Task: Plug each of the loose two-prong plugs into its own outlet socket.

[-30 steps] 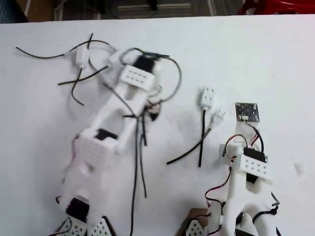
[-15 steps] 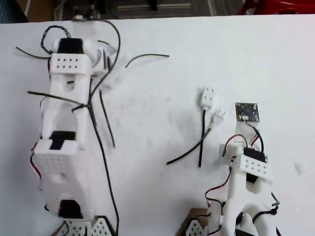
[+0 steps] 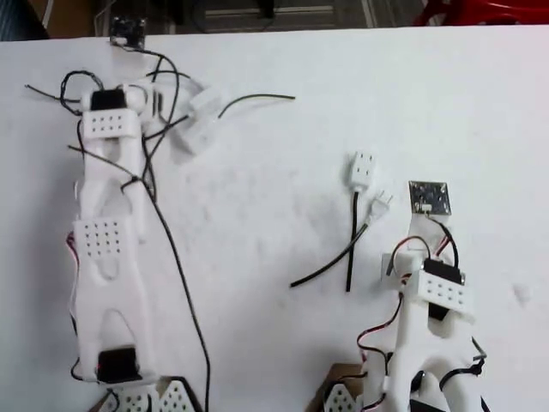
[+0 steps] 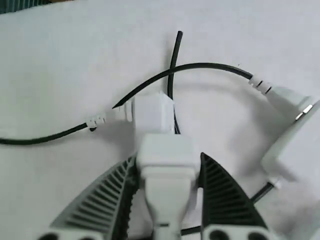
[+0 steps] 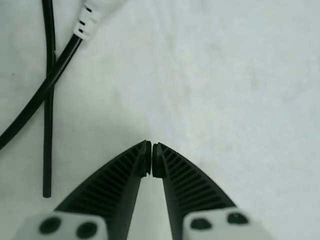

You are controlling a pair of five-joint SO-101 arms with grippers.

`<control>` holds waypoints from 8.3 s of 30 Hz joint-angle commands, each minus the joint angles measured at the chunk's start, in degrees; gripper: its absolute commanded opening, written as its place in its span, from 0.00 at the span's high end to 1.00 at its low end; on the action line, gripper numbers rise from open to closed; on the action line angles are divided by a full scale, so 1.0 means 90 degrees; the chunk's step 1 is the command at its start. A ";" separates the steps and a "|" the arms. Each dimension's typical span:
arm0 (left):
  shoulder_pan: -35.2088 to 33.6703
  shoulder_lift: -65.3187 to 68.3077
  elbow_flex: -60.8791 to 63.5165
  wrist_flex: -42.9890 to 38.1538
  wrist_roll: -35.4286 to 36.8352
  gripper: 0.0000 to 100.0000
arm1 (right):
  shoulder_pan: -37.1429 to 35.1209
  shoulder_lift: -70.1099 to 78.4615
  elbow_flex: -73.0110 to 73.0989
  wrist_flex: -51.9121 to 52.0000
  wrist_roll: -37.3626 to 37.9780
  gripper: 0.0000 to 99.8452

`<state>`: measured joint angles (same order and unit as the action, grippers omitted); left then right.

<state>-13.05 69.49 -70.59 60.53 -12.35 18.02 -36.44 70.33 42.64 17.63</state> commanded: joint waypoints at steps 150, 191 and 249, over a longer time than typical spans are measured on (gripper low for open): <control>-0.1490 -0.7761 1.1038 -0.1143 0.3761 0.72 | -0.6383 0.9050 -1.2103 0.5006 -0.7600 0.69; -0.1324 -0.7741 1.1048 -0.1143 0.3722 0.72 | -0.1490 0.6071 -0.8107 0.3687 -0.2540 0.64; -0.2427 -0.7741 1.1087 -0.1407 0.4904 0.72 | -0.7360 1.0418 -1.6078 0.5641 -0.5011 0.93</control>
<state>-34.33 2.95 29.45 48.75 31.25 -48.18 55.43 -69.54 94.86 -25.63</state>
